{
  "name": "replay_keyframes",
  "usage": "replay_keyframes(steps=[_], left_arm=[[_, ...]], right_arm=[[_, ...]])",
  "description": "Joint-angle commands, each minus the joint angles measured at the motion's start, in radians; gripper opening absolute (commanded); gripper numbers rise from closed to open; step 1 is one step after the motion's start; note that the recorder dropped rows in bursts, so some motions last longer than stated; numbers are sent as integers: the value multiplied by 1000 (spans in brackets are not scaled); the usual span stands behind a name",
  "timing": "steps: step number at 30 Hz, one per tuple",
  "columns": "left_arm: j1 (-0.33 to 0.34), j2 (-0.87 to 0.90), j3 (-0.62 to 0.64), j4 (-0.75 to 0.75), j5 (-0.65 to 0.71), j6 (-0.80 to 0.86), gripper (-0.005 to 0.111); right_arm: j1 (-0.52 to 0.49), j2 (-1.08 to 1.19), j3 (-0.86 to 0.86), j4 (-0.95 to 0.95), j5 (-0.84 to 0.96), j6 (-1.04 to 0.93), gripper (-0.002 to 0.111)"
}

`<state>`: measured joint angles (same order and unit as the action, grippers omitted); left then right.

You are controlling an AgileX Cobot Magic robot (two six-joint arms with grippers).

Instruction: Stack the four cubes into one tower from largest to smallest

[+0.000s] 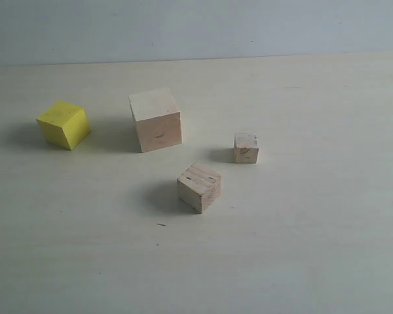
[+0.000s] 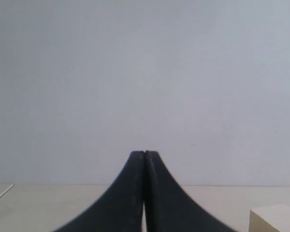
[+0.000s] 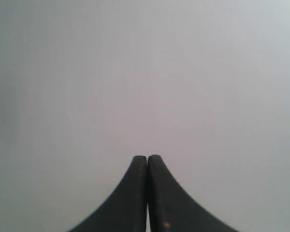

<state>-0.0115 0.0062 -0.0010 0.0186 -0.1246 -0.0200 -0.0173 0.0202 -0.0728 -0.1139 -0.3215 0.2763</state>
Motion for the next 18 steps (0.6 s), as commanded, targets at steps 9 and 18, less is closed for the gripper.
replay_keyframes(steps=[9,18], left_arm=[[1,-6,1,-4,-15,-67,0],[-1,-6,1,3,3,-145,0]], right_arm=[[74,336,-228,-846,-133,588,0],[216,649,-380,-1211,-212,878,0]])
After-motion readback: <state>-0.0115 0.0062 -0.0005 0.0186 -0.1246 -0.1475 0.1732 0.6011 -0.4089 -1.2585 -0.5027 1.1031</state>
